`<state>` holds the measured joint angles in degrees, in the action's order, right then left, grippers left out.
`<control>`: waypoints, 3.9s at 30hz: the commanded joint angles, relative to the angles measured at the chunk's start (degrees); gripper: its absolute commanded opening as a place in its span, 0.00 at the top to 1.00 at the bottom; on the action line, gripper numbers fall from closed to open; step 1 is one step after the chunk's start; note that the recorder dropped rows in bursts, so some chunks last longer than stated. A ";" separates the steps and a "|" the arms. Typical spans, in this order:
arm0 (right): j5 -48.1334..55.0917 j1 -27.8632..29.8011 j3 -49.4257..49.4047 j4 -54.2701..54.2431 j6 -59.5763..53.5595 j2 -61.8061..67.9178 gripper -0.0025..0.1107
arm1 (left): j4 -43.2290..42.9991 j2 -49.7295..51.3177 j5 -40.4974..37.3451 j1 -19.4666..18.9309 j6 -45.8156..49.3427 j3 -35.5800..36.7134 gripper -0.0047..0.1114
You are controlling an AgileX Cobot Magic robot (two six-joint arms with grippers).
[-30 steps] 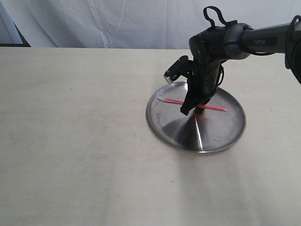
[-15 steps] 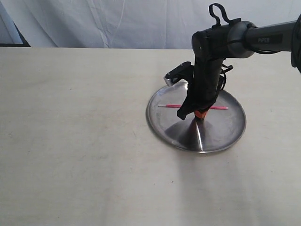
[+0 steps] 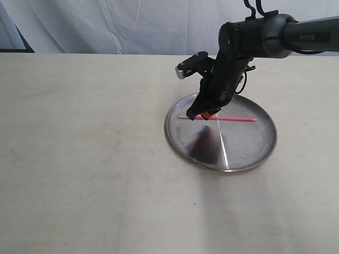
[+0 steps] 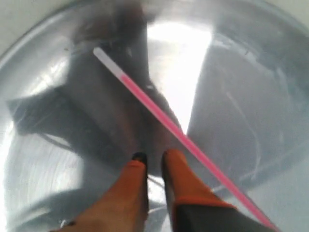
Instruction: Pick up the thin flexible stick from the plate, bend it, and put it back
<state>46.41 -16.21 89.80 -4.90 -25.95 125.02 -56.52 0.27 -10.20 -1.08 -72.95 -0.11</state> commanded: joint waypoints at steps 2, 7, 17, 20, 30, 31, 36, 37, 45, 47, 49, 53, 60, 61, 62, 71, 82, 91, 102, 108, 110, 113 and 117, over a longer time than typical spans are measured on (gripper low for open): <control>-4.01 0.18 -0.05 0.60 -1.53 -0.49 0.51 | -1.12 -0.27 -0.10 0.10 0.01 0.11 0.96; -5.00 0.18 -0.05 1.96 -1.75 0.61 0.49 | -1.12 -0.27 -0.10 0.10 0.01 0.11 0.96; -4.18 0.04 -0.05 1.42 -1.75 4.05 0.50 | -1.12 -0.27 -0.10 0.10 0.01 0.11 0.96; -4.42 0.04 -0.05 1.70 -1.75 4.67 0.51 | -1.12 -0.27 -0.10 0.10 0.01 0.11 0.96; 0.16 0.04 -0.05 1.70 -1.53 8.74 0.90 | -1.12 -0.27 -0.10 0.10 0.01 0.11 0.96; 1.07 0.04 -0.05 1.70 -1.53 9.26 0.94 | -1.12 -0.27 -0.10 0.10 0.01 0.11 0.96; 4.01 0.04 -0.05 0.88 -1.45 9.19 0.99 | -1.12 -0.27 -0.10 0.10 0.01 0.11 0.96; 4.21 0.04 -0.05 0.22 -1.35 8.73 0.99 | -1.12 -0.27 -0.10 0.10 0.01 0.11 0.96; 3.75 0.15 -0.05 -1.79 -1.40 1.41 0.99 | -1.12 -0.27 -0.10 0.10 0.01 0.11 0.96; 3.24 0.15 -0.05 -1.79 -1.40 -0.32 0.99 | -1.12 -0.27 -0.10 0.10 0.01 0.11 0.96; 2.79 0.15 -0.05 -1.79 -1.40 -1.92 0.99 | -1.12 -0.27 -0.10 0.10 0.01 0.11 0.96; 3.05 0.15 -0.05 -1.79 -1.40 -3.63 0.99 | -1.12 -0.27 -0.10 0.10 0.01 0.11 0.96; 14.98 0.15 -0.28 -1.56 -1.31 -3.74 0.99 | -1.12 -0.27 -0.10 0.10 0.01 0.11 0.96; 15.11 0.15 -0.55 -1.23 -1.31 -3.96 0.99 | -1.26 -0.27 -0.10 0.10 0.01 0.11 0.96; 14.70 0.15 -1.02 -0.27 -0.77 -4.08 0.99 | -1.53 -0.27 -0.10 0.10 0.01 0.11 0.96; 11.32 0.15 -5.60 11.10 9.05 -4.30 0.80 | -2.58 -0.27 -0.10 0.10 0.01 0.11 0.96; 6.74 0.15 -11.25 20.18 17.18 -4.30 0.53 | -2.58 -0.27 -0.10 0.10 0.01 0.11 0.96; 5.74 0.25 -11.25 23.03 17.18 -4.30 0.53 | -2.58 -0.27 -0.10 0.10 0.01 0.11 0.96; 4.14 7.91 -11.41 14.95 15.69 -3.22 0.57 | -2.58 -0.27 -0.10 0.10 0.01 0.11 0.96; 4.16 8.23 -13.60 8.35 10.83 -1.27 0.98 | -2.58 -0.27 -0.10 0.10 0.01 0.11 0.96; 4.16 8.23 -13.60 4.00 8.46 -0.30 0.98 | -2.58 -0.27 -0.10 0.10 0.01 0.11 0.96; 4.16 8.23 -13.60 -1.40 4.09 -1.55 0.98 | -2.58 -0.27 -0.10 0.10 0.01 0.11 0.96; 4.16 8.23 -13.60 -2.28 3.23 -4.33 0.98 | -2.58 -0.27 -0.10 0.10 0.01 0.11 0.96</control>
<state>50.87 -7.56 77.07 -3.57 -21.51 121.56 -58.78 0.27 -10.20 -1.08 -72.95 -0.11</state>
